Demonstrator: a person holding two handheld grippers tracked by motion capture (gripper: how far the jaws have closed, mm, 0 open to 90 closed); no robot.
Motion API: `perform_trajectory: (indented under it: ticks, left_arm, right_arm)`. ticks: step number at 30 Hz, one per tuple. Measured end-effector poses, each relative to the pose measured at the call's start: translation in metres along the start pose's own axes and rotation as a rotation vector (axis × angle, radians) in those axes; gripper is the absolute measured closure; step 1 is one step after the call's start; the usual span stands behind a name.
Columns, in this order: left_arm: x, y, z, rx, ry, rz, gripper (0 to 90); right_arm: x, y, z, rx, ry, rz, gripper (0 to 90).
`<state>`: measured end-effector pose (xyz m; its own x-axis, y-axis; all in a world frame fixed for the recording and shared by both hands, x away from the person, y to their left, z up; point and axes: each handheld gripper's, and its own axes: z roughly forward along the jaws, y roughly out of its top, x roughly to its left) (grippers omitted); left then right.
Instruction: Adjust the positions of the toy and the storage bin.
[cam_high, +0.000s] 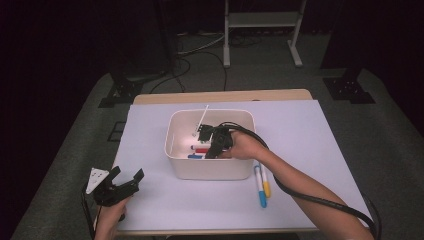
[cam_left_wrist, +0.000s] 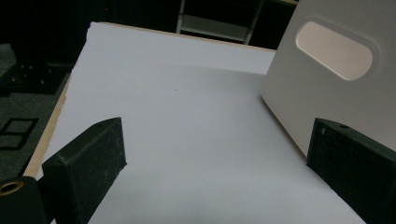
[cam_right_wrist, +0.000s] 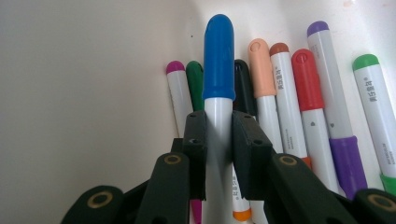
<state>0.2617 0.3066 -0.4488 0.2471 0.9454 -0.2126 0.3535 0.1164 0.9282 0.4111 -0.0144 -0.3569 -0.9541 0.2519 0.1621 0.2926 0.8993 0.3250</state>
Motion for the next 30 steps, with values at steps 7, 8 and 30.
perform_trajectory:
  ticks: [7, 8, 30]
  left_arm:
    - [0.000, 0.000, 0.000, -0.002, 0.002, -0.002, 3.2]
    - [0.000, 0.000, 0.000, -0.001, 0.002, -0.001, 3.2]
    - [-0.002, 0.000, 0.000, 0.005, 0.000, 0.005, 3.2]
  right_arm:
    - [0.000, 0.001, 0.001, 0.006, -0.002, -0.005, 70.9]
    - [-0.001, 0.001, 0.000, 0.005, -0.004, 0.000, 69.1]
    - [0.030, -0.088, -0.133, -0.345, -0.145, 0.071, 67.9]
